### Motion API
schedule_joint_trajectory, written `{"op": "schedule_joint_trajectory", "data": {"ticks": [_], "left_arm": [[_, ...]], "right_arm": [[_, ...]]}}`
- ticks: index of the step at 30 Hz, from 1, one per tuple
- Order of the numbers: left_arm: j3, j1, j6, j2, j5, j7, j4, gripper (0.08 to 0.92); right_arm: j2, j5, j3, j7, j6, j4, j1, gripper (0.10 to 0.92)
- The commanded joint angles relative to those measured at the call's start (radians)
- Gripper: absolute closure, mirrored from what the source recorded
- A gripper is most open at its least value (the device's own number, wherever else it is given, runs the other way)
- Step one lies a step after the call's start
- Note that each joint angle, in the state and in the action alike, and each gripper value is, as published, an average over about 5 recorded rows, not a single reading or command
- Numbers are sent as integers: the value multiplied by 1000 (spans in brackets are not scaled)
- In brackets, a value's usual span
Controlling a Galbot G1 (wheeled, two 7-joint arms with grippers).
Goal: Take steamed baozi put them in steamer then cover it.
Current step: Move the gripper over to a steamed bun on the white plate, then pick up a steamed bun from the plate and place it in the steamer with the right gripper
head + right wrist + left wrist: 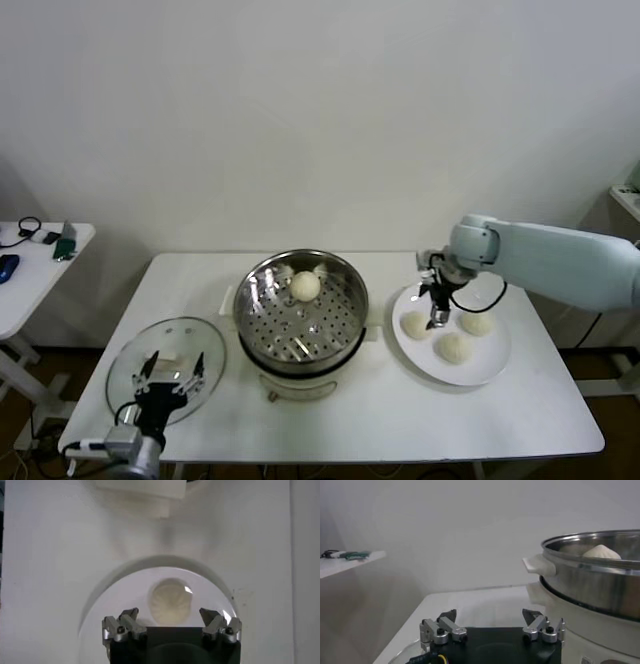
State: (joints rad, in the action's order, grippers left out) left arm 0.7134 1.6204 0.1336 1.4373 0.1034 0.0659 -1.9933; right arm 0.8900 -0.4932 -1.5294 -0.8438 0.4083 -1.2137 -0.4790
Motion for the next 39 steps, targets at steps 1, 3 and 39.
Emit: {"op": "schedule_joint_trajectory", "data": {"ticks": [1, 3, 39], "left_arm": [[-1, 3, -3, -1, 2, 0, 4, 177], [-2, 3, -4, -1, 2, -1, 6, 177], [1, -6, -7, -6, 5, -2, 18, 177]], "right_arm": [[32, 46, 47, 7, 5, 98, 95, 203], [37, 49, 50, 6, 2, 110, 102, 203], [77, 82, 114, -103, -93, 216, 101, 329]]}}
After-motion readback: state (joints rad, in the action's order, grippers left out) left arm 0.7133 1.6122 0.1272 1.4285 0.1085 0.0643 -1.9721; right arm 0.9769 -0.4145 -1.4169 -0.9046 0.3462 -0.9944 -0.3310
